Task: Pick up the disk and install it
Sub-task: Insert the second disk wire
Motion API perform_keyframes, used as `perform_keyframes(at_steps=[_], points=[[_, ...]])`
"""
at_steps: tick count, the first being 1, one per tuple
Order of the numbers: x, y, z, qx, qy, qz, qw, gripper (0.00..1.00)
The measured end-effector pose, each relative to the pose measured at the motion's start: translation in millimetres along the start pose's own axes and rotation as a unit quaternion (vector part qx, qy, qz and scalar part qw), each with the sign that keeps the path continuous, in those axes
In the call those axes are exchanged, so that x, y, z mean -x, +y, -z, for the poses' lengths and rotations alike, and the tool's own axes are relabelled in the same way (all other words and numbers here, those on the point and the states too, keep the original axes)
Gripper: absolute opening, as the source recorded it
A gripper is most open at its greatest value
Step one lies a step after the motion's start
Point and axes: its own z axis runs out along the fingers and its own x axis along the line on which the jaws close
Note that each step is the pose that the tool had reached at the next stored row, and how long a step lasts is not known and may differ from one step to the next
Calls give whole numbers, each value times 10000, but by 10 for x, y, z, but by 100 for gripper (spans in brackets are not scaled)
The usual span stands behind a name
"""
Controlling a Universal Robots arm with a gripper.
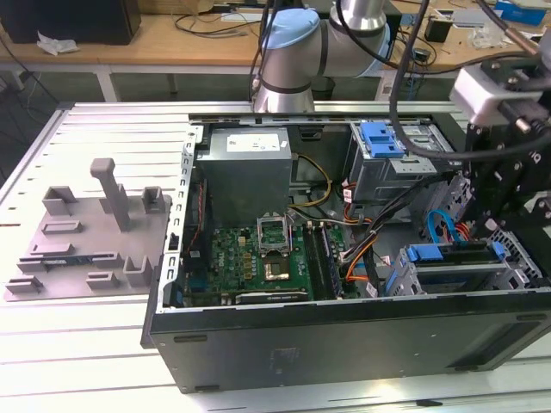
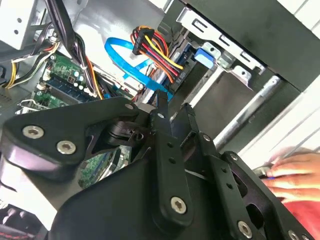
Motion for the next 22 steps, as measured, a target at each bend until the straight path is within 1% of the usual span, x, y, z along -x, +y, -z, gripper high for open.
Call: perform_keyframes(at_steps=[1,3,5,6,16,17,19,20,22], points=[[4,2,23,1,23,0,10000,30],[7,5,38,4,72,0,10000,30],[11,5,43,6,112,0,9999,30],[11,6,49,7,123,0,9999,30],[11,5,50,6,123,0,9999,30],[11,5,50,6,124,0,9999,29],[11,5,50,6,123,0,9999,15],[11,5,50,6,124,0,9999,11],[11,5,50,6,123,0,9999,11]])
